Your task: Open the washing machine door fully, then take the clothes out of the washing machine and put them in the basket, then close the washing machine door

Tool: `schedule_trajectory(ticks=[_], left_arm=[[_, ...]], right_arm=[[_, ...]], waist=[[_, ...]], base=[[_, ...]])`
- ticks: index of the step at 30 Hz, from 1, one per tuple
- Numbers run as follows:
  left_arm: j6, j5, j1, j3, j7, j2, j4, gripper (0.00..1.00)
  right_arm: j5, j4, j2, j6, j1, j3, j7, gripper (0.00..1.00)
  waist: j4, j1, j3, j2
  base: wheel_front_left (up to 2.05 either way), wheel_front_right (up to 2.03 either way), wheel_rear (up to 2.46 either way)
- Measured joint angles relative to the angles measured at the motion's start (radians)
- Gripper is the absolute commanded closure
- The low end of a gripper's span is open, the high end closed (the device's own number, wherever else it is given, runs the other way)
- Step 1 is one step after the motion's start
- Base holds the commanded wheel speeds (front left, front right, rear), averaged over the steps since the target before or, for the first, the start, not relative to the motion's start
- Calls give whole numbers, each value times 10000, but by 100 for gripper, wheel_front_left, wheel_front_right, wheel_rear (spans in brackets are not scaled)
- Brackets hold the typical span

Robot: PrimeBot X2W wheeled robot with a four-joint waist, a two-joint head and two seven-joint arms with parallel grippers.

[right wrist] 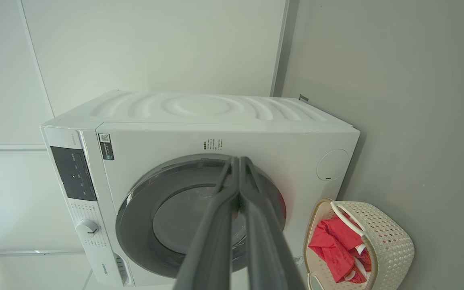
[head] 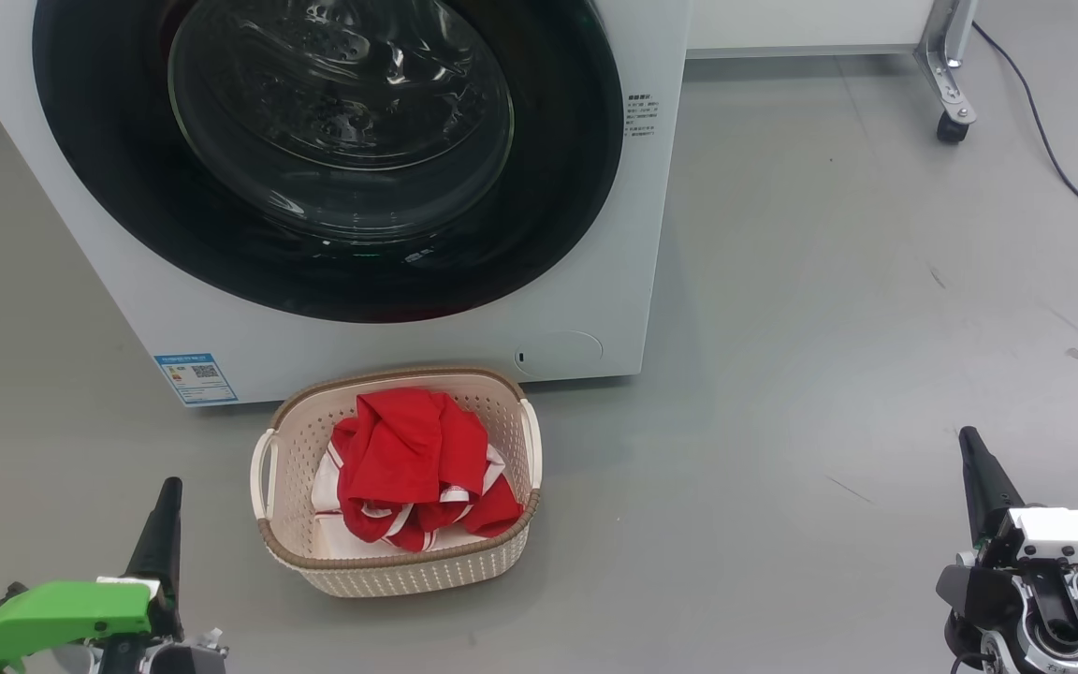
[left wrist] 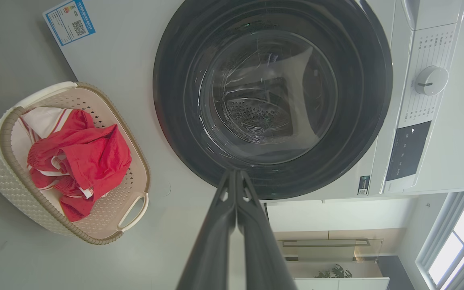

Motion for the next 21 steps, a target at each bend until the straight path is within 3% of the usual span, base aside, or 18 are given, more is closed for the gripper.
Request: schedule_trajectory(ticks=[21], left_arm=[[-2,0,-7,13,0,0,-2,100]], right_arm=[[0,50,2,13,-8,-29,8,100]], waist=[[-1,0,-1,0]], base=[[0,0,0]])
